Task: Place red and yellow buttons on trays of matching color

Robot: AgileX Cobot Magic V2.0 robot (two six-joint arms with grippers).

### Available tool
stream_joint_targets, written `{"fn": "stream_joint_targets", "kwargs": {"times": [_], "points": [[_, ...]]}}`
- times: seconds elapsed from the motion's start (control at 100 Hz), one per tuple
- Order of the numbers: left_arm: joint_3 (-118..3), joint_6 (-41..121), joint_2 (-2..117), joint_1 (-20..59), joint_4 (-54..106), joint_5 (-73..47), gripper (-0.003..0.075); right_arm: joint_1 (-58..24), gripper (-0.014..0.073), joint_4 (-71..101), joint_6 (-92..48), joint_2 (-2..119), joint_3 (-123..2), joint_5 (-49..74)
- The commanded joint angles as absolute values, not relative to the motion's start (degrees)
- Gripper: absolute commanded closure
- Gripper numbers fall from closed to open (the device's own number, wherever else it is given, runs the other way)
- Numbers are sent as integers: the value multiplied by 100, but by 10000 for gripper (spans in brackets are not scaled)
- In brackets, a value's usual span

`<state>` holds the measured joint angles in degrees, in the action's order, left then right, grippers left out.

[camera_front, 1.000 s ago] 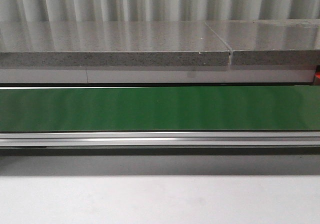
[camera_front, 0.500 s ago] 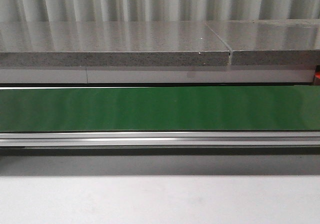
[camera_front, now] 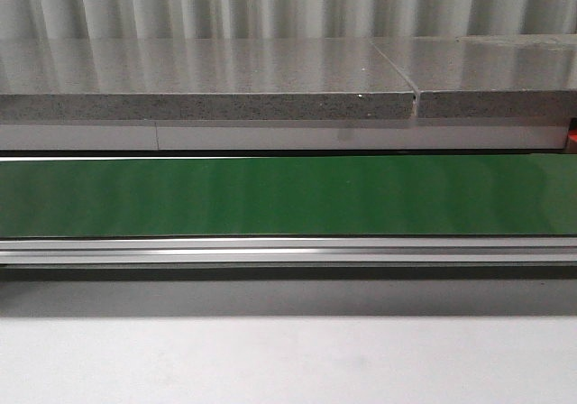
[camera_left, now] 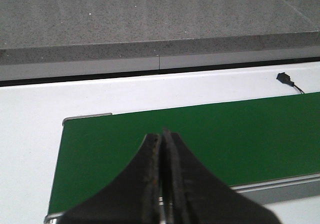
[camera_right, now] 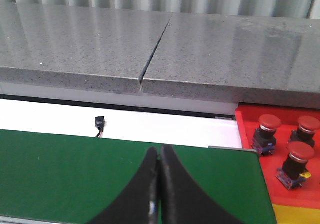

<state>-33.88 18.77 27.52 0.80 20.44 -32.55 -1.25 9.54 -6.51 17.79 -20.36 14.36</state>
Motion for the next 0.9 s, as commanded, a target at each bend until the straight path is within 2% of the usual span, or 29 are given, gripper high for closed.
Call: {"fn": "stream_joint_targets", "kwargs": {"times": [0.0, 0.57, 0.89], "points": [[-3533, 1862, 2768, 115, 2179, -2829, 740, -139, 713, 580, -209, 1566, -1927, 1027], [-3533, 1862, 2768, 115, 2179, -2829, 740, -135, 713, 205, 191, -150, 13, 476], [-3533, 1862, 2768, 115, 2187, -2839, 740, -7, 713, 194, 205, -154, 162, 376]]}}
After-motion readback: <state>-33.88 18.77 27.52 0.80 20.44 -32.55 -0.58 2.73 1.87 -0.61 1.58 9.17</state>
